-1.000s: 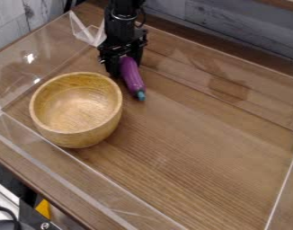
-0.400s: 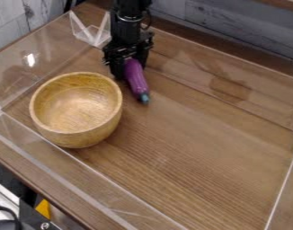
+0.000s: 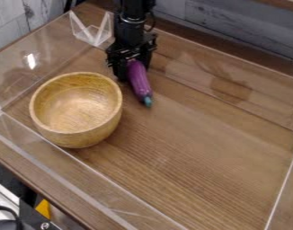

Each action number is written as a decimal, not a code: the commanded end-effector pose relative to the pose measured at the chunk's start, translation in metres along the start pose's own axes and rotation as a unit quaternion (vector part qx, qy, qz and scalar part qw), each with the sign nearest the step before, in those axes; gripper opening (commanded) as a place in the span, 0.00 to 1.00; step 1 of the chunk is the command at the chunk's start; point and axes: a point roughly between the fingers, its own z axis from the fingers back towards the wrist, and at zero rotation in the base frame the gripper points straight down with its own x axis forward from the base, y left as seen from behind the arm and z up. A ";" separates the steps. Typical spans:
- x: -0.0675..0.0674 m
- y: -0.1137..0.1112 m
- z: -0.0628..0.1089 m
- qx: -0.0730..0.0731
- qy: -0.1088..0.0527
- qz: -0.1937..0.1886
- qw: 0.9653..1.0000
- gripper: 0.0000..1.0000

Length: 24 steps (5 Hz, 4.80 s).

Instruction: Put the purple eggplant in the brown bowl

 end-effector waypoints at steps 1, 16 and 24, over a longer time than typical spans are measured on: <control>0.003 -0.006 0.034 -0.034 -0.027 -0.007 0.999 0.00; 0.004 0.071 0.047 -0.039 -0.087 0.010 0.995 0.00; -0.014 0.086 0.043 -0.029 -0.102 0.022 0.994 0.00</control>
